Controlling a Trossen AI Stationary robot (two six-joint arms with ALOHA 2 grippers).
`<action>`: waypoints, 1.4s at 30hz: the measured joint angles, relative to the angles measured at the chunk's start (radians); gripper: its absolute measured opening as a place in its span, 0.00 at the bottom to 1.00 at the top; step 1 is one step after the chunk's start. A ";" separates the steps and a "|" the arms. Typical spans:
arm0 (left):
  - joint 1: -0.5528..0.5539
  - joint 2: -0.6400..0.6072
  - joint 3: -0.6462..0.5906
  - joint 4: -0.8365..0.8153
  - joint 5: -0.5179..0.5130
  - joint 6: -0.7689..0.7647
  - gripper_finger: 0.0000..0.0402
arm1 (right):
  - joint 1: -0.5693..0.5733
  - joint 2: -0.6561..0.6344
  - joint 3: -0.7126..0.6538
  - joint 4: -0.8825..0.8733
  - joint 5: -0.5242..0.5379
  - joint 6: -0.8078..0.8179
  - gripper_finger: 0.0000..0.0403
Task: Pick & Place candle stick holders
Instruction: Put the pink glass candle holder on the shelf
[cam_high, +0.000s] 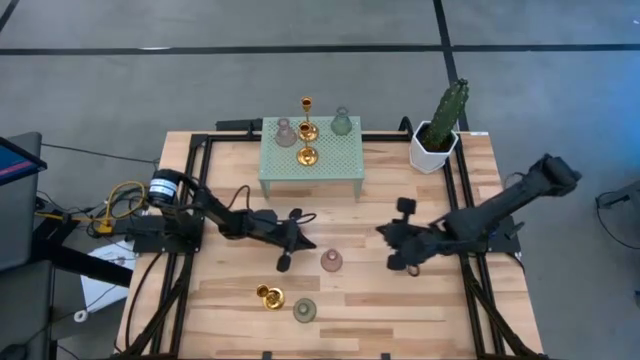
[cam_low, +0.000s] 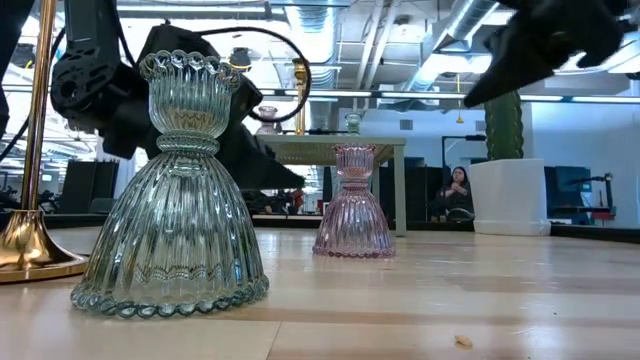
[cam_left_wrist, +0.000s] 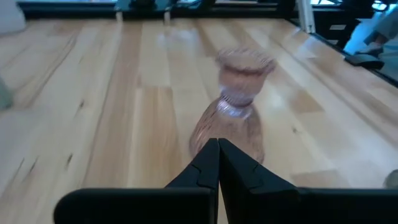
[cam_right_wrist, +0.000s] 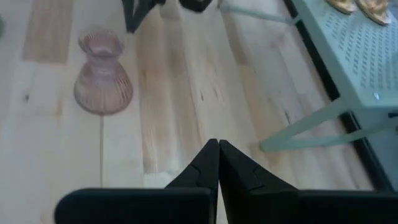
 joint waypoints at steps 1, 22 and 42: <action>-0.003 0.000 0.007 -0.001 0.000 0.005 0.01 | 0.016 -0.034 -0.041 0.041 0.012 0.016 0.00; -0.005 0.000 0.061 -0.012 0.000 -0.021 0.26 | 0.148 -0.434 -0.365 0.243 0.163 0.008 0.00; -0.048 0.157 0.221 -0.009 0.001 -0.047 0.69 | 0.146 -0.433 -0.364 0.228 0.178 0.006 0.00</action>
